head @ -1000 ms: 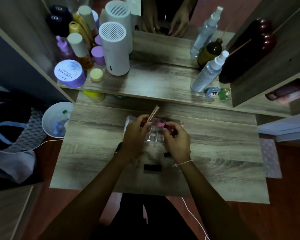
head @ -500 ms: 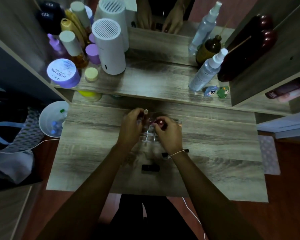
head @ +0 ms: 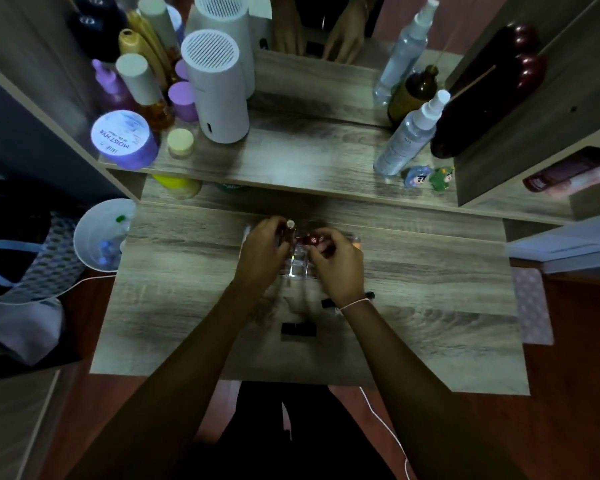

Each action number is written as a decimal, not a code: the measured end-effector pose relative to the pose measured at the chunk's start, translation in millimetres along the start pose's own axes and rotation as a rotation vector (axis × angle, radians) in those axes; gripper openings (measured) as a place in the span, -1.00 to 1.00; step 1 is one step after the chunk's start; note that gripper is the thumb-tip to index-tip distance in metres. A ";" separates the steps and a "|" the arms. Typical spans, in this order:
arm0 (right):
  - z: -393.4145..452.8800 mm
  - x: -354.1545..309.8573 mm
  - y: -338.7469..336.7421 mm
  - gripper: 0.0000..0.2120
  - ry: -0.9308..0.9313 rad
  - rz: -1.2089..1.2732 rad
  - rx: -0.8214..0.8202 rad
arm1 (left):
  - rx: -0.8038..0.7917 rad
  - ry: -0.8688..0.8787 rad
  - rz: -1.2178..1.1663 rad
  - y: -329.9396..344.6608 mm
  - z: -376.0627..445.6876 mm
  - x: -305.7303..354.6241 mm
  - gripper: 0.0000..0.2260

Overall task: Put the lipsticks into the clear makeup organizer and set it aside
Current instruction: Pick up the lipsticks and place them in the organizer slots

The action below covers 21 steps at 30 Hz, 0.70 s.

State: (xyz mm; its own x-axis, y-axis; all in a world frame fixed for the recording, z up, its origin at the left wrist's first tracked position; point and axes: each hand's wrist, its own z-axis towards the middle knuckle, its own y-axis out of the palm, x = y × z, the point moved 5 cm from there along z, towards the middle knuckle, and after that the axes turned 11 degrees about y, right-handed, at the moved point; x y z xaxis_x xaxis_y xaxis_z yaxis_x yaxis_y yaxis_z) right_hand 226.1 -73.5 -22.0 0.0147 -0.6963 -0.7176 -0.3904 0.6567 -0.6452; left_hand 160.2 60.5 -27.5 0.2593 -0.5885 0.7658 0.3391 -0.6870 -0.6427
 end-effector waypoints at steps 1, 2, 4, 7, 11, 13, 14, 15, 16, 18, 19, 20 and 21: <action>-1.1 0.8 -1.8 -0.73 0.002 0.007 0.009 | 0.011 0.003 0.008 -0.3 -0.1 0.5 -0.69; -2.3 1.6 -3.1 -0.73 0.007 0.018 0.013 | 0.019 0.008 0.015 -0.9 0.0 0.9 -0.68; -4.6 4.0 -4.9 -0.72 0.015 0.042 0.002 | 0.022 0.013 0.016 -1.0 -0.4 1.2 -0.66; -8.0 7.8 -8.8 -0.71 0.009 0.053 0.006 | 0.017 -0.008 0.001 -1.7 -2.1 0.3 -0.59; -20.0 17.0 -19.4 -0.78 -0.006 0.057 0.036 | 0.093 -0.029 -0.029 -9.4 -18.3 -0.4 -0.47; -28.4 28.6 -27.7 -0.82 0.007 0.081 0.066 | 0.159 -0.065 -0.020 -13.6 -38.3 -5.4 -0.49; -32.9 36.2 -31.7 -0.85 0.019 0.085 0.087 | 0.170 -0.072 0.003 -13.0 -50.3 -8.9 -0.52; -37.6 44.8 -35.2 -0.88 0.038 0.083 0.113 | 0.160 -0.058 0.028 -10.5 -62.8 -11.6 -0.56; -42.1 53.7 -38.0 -0.92 0.062 0.077 0.144 | 0.131 -0.029 0.048 -5.7 -74.6 -14.4 -0.59; -50.2 71.4 -40.4 -0.97 0.109 0.043 0.193 | 0.054 0.019 0.056 6.0 -92.8 -18.4 -0.64; -53.6 79.8 -39.9 -0.95 0.128 0.004 0.201 | 0.004 0.042 0.066 13.2 -99.0 -19.4 -0.66; -56.7 87.3 -37.8 -0.91 0.142 -0.045 0.189 | -0.060 0.084 0.101 21.6 -103.7 -18.7 -0.69; -59.8 93.6 -34.8 -0.85 0.153 -0.093 0.161 | -0.131 0.138 0.156 30.1 -107.6 -16.5 -0.71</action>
State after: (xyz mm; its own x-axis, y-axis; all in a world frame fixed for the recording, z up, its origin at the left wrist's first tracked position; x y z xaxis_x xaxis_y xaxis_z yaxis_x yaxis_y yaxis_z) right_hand 186.0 -178.8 -51.0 -0.1009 -0.7835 -0.6131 -0.2419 0.6171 -0.7488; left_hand 68.9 3.6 -61.8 0.1702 -0.7382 0.6528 0.1818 -0.6276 -0.7570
